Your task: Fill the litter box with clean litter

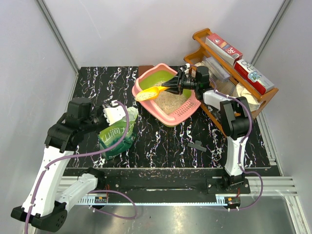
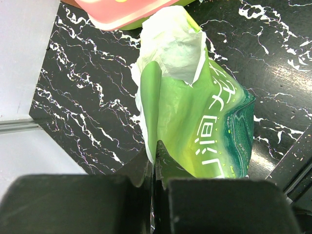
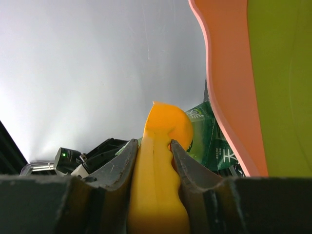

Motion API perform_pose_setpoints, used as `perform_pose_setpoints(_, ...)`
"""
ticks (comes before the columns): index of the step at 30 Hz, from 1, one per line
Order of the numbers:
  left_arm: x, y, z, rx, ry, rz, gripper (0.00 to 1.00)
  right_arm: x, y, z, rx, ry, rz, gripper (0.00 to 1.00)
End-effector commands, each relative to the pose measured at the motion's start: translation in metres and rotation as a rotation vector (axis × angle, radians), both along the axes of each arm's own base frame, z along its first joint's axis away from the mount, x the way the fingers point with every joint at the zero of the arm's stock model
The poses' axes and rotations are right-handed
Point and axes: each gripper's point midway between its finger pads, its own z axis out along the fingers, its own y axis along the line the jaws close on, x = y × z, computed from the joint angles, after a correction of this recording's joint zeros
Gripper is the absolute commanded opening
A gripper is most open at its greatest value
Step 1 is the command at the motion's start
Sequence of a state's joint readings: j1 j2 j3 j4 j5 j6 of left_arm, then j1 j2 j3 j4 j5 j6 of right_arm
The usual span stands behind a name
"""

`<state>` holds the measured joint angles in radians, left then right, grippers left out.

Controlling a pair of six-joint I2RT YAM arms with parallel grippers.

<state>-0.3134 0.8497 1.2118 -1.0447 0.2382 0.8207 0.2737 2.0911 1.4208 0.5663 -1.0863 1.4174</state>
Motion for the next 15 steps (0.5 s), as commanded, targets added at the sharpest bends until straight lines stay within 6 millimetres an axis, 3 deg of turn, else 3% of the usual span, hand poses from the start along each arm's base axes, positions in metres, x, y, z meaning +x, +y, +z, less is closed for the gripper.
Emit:
perform_pose_setpoints(1, 0.013, 0.0, 0.043, -0.036, -0.174, 0.008, 0.0, 0.013, -0.006, 0.037, 0.023, -0.091, -0.062, 0.0)
perform_pose_setpoints(15, 0.009, 0.0, 0.035, -0.03, -0.141, 0.004, 0.0, 0.036, -0.017, 0.033, -0.008, -0.082, -0.185, 0.0)
